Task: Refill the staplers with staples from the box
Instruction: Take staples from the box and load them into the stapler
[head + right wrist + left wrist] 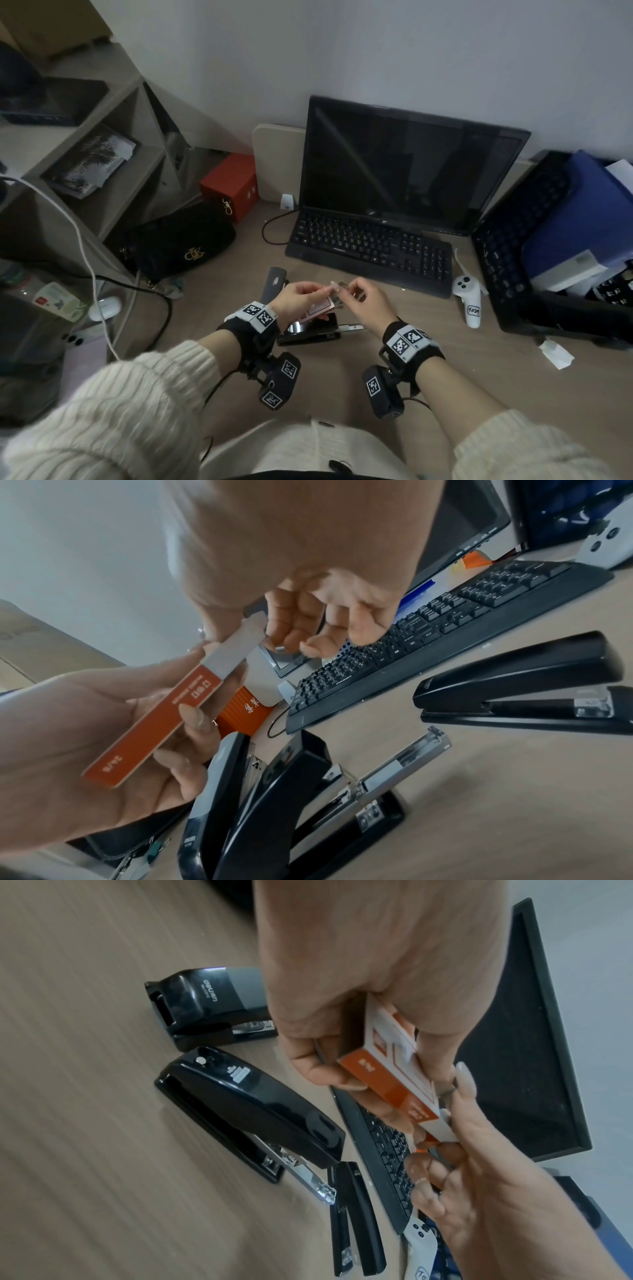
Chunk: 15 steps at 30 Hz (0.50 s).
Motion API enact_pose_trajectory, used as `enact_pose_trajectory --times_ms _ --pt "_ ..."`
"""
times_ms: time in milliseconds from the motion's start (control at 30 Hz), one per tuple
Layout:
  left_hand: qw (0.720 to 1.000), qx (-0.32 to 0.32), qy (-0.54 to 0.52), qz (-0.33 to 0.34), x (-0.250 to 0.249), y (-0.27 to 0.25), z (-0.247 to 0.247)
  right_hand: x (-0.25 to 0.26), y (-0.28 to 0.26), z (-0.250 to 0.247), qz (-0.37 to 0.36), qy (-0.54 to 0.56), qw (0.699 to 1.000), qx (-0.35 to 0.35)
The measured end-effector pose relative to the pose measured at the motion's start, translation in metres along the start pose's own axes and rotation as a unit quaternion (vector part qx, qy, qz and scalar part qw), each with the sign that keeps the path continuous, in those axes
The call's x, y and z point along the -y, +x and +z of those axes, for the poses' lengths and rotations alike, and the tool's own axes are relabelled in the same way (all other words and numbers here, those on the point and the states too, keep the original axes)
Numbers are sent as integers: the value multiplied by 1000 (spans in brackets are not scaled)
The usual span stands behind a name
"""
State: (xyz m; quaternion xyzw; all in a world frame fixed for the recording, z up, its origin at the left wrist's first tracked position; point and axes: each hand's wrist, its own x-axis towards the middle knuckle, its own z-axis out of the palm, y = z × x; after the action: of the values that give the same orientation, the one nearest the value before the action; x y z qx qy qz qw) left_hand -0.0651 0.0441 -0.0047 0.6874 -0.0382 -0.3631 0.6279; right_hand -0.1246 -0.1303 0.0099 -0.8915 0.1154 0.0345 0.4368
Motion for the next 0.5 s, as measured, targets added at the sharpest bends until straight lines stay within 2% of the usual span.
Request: enact_pose_trajectory --times_ms 333,500 --pt "1000 -18 14 -19 7 4 -3 -6 0 0 -27 44 999 6" --pt "1000 -17 17 -19 4 4 -4 -9 2 -2 -41 78 996 -29"
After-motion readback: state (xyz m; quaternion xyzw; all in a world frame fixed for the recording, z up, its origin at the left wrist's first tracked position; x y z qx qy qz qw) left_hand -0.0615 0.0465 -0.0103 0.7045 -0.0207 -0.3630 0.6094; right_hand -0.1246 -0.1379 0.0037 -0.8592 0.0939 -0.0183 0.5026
